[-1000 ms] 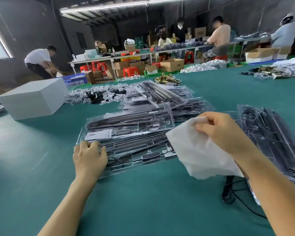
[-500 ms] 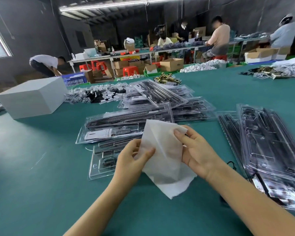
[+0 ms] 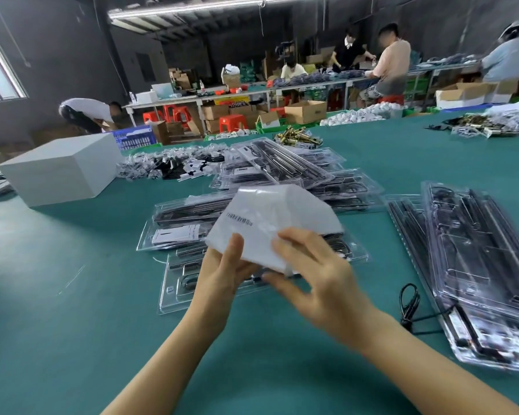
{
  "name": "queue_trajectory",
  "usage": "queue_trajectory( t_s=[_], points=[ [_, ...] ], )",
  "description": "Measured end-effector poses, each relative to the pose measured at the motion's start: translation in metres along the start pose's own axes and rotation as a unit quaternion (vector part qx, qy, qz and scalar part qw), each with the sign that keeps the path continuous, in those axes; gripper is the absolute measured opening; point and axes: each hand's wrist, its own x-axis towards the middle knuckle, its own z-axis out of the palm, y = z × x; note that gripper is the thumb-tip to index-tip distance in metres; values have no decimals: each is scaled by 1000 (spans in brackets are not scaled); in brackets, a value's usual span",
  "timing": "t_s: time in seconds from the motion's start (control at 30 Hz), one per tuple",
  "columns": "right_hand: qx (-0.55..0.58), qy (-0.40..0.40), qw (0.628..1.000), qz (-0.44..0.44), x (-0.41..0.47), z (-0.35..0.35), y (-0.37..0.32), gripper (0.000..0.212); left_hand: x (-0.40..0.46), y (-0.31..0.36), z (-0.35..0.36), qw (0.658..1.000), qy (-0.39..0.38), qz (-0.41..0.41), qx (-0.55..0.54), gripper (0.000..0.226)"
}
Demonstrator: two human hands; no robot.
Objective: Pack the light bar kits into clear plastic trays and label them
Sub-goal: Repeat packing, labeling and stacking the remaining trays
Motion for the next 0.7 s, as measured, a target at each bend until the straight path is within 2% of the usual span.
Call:
queue_trajectory(
  t_s=[0.03,0.13,0.2,0.3,0.4,0.5,0.6,0.7],
  points=[
    [-7,-24,1000,1,-3,3,-3,43,0,0,0,1000,4,-19,-22,77],
    [32,-46,997,53,-7,7,-9,47,3,-1,-6,996,48,-49,-54,35],
    [98,-9,986,133,-6,10,-10,38,6,-3,-11,993,59,-75,-74,33],
    [177,45,940,287,-4,11,-4,27,7,-8,-15,990,60,-112,-61,36],
    [147,46,921,357,-4,8,6,29,7,-13,-16,987,62,-138,-51,39],
    [-12,33,944,328,-4,4,12,31,6,-15,-15,985,64,-152,-54,45],
    [-196,63,959,194,-5,4,13,34,6,-16,-14,986,66,-147,-51,40],
    [-234,99,966,56,-5,4,4,24,4,-17,-11,986,51,-146,-64,30]
  ],
)
